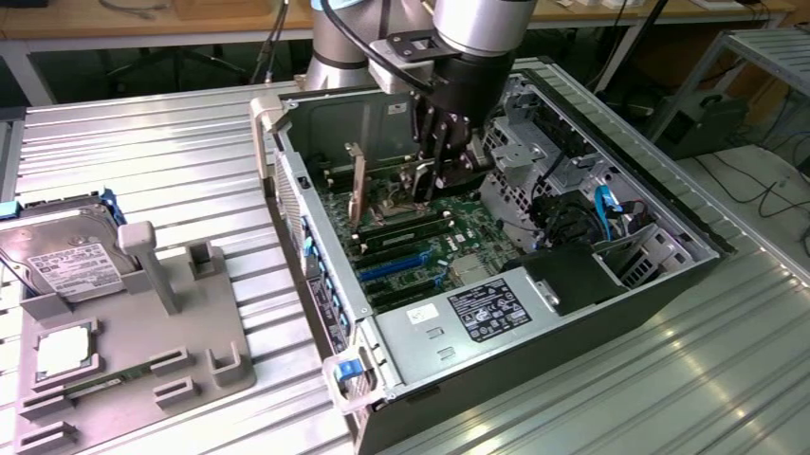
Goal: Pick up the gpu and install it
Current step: 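Insert the gpu into the slot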
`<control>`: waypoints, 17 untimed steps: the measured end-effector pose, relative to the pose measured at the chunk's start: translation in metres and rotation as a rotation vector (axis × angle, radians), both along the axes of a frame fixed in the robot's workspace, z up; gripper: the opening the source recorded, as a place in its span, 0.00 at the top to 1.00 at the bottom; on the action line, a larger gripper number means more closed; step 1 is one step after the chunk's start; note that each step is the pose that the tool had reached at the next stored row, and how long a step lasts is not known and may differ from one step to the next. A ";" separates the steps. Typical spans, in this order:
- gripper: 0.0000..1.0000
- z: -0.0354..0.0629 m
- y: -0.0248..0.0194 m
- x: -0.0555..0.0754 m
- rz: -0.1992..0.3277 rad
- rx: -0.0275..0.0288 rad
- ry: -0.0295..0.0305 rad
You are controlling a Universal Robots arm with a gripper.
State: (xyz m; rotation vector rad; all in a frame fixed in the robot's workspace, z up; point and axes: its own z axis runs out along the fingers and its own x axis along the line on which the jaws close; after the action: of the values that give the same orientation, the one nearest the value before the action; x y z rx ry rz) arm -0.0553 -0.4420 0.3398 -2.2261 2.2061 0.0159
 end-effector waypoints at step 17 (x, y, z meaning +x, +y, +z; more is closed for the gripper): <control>0.71 -0.0213 -0.0014 -0.007 0.000 0.0000 0.0000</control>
State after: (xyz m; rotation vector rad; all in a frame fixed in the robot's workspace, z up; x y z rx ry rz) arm -0.0623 -0.4434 0.3185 -2.2259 2.2063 0.0160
